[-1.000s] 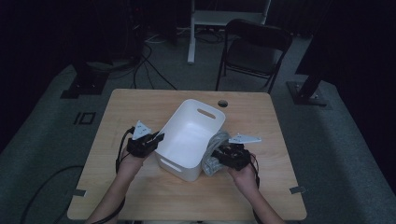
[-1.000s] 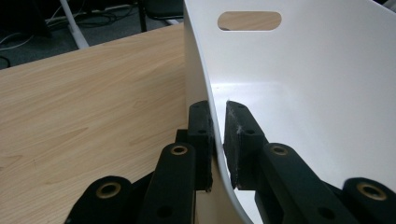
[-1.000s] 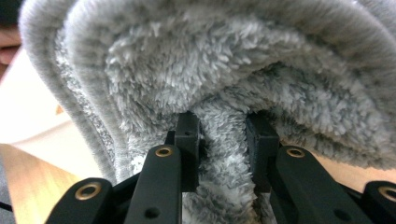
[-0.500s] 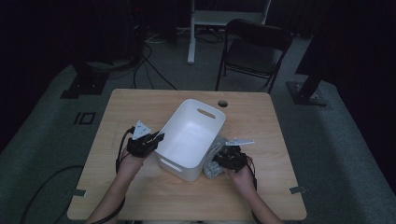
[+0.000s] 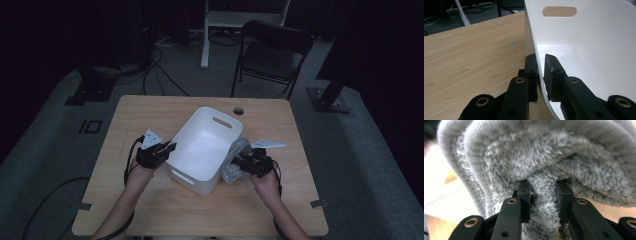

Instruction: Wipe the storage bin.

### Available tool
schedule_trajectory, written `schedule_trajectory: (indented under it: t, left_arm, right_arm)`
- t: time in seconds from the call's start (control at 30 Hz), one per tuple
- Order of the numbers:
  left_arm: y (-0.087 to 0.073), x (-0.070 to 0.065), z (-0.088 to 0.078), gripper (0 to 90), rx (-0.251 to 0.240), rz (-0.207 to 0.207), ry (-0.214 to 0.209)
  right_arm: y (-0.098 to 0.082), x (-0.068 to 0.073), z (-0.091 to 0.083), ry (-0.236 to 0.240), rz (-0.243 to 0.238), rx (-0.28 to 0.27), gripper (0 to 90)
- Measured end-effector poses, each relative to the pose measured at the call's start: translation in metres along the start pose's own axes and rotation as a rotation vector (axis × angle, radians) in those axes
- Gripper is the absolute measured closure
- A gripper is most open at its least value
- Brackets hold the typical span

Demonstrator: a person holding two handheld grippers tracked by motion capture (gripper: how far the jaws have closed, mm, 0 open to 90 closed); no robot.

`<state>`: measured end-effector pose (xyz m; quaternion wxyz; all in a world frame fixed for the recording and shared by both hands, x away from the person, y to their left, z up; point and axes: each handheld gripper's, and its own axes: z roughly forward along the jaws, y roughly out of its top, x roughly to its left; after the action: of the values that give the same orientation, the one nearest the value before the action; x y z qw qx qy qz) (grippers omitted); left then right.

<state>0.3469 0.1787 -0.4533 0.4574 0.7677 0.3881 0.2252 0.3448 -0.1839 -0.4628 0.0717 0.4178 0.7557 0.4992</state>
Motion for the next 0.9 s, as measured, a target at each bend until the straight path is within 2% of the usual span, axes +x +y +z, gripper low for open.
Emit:
schedule_trajectory:
  t: [0.1, 0.2, 0.27, 0.33, 0.63, 0.9]
  left_arm:
    - [0.0, -0.001, 0.0, 81.0, 0.004, 0.01, -0.004]
    - [0.001, -0.002, 0.0, 81.0, 0.005, 0.014, -0.007]
    - [0.0, -0.002, 0.001, 80.9, 0.002, 0.012, -0.009]
    - [0.0, -0.002, 0.001, 80.9, 0.0, 0.009, -0.01]
    - [0.0, -0.002, 0.001, 81.0, 0.002, 0.014, -0.01]
    - [0.0, -0.001, 0.001, 80.9, -0.001, 0.008, -0.008]
  right_arm:
    - [0.008, -0.003, -0.003, 0.0, -0.001, -0.014, 71.4]
    - [0.006, -0.008, 0.0, 0.009, 0.015, -0.016, 71.3]
    - [0.003, -0.009, 0.003, -0.014, 0.009, 0.001, 71.3]
    - [-0.002, -0.011, 0.008, -0.019, 0.028, 0.011, 71.3]
    - [-0.014, -0.022, 0.021, -0.049, 0.041, 0.057, 71.4]
    - [-0.026, -0.033, 0.035, -0.076, 0.074, 0.107, 71.4]
